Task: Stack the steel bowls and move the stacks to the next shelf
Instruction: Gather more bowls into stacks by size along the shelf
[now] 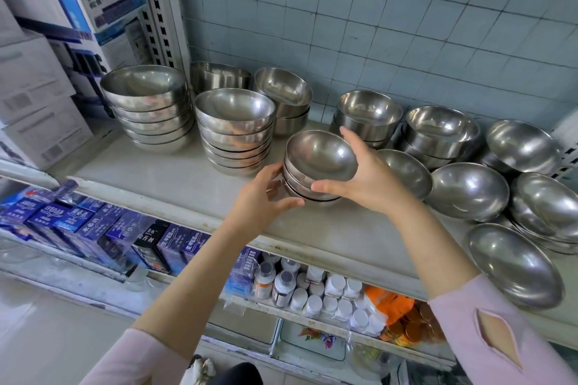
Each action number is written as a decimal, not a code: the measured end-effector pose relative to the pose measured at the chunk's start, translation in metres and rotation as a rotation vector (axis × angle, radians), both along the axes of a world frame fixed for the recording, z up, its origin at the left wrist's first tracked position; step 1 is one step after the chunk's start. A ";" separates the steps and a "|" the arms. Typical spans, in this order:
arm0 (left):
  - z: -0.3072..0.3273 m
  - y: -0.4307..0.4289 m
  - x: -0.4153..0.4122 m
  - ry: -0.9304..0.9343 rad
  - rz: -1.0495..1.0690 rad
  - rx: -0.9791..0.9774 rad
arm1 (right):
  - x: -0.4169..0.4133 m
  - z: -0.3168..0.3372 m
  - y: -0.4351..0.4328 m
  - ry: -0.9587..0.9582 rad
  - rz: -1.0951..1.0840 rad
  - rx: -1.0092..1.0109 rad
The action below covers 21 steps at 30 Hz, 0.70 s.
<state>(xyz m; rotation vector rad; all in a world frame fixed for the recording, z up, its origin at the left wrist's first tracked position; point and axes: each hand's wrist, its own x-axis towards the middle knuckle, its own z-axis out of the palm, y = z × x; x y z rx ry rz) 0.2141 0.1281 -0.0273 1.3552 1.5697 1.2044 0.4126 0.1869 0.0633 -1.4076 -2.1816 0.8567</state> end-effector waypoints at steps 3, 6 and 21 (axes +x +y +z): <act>0.003 -0.002 0.001 0.002 -0.001 -0.007 | 0.020 0.010 0.002 -0.009 -0.035 0.053; 0.004 -0.003 0.001 0.009 -0.004 -0.017 | 0.058 0.014 0.009 -0.037 -0.197 0.121; 0.003 -0.001 -0.001 -0.004 -0.034 -0.026 | 0.088 -0.013 0.025 -0.328 -0.358 0.054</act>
